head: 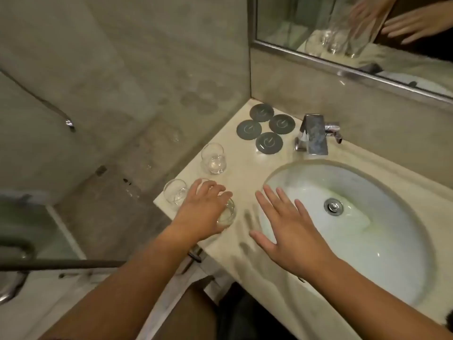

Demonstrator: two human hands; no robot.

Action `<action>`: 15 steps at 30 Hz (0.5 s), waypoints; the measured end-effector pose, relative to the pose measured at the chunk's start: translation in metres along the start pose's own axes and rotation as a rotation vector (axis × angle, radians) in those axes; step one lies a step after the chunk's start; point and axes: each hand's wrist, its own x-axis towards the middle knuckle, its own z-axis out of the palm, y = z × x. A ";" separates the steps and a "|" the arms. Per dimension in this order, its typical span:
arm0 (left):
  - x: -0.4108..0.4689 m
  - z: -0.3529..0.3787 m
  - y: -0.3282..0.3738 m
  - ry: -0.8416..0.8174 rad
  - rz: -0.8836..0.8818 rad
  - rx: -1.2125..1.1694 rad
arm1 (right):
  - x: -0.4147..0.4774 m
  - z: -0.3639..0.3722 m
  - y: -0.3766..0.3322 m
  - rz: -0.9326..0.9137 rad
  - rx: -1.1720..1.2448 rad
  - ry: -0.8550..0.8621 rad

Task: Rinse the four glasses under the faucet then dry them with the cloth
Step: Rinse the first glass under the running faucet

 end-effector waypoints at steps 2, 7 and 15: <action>0.007 -0.001 -0.008 -0.020 0.053 0.005 | 0.009 0.005 0.005 0.007 0.020 0.007; 0.014 0.001 -0.016 0.029 0.128 -0.035 | 0.022 0.015 0.016 0.035 0.114 0.041; 0.040 -0.046 0.026 0.111 0.144 -0.422 | 0.017 0.004 0.059 0.051 0.428 0.208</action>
